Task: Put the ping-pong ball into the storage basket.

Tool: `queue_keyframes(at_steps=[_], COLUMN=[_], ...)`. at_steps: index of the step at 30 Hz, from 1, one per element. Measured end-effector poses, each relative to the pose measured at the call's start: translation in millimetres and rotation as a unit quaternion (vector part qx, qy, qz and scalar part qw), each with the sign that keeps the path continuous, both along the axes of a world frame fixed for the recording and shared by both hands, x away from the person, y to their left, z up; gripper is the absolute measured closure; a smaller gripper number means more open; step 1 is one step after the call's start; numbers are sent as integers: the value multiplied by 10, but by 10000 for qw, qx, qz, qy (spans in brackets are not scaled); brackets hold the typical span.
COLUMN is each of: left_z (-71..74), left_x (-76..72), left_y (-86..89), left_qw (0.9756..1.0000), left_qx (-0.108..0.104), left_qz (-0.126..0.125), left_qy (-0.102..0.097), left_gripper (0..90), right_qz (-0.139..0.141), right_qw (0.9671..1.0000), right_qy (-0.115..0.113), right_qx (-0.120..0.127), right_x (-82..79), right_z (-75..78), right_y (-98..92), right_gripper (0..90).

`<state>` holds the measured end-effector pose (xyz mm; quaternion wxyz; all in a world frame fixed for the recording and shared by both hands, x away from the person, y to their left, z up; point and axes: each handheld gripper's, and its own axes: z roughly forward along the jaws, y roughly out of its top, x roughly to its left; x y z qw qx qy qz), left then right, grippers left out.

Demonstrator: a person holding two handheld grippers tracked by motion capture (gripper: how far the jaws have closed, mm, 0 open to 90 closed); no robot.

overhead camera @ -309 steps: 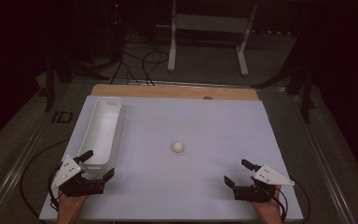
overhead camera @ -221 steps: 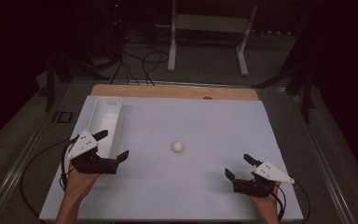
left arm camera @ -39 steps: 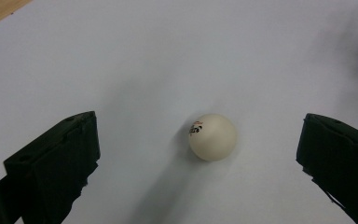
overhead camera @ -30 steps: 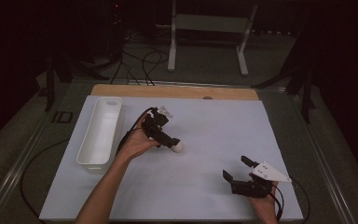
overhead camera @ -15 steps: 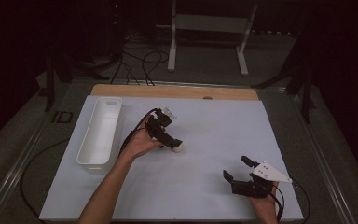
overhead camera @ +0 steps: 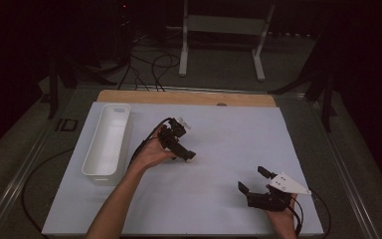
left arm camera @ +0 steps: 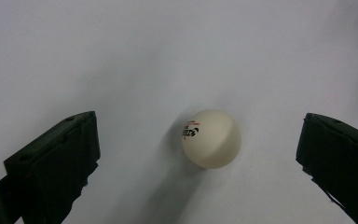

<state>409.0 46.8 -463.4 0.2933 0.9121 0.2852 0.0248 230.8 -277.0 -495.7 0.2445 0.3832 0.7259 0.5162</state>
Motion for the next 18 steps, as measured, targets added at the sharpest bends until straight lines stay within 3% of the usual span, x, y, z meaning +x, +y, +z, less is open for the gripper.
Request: queue_keyframes(at_steps=[6, 12, 18], left_z=[-50, -89, -134], left_x=[25, 29, 23], left_y=[-31, -58, -98], left_qw=[9998, 9996, 9991], left_qx=[126, 188, 343], left_qz=[41, 62, -48], left_qy=[154, 183, 248], left_gripper=[1, 1, 6], right_qz=[-10, -15, -22], right_qw=[10000, 10000, 10000], right_qy=[-10, -3, -10], right_qx=[7, -28, -34], right_x=[-2, 0, 1], right_z=[3, 0, 0], right_y=[-6, 0, -6], right_gripper=[80, 80, 80])
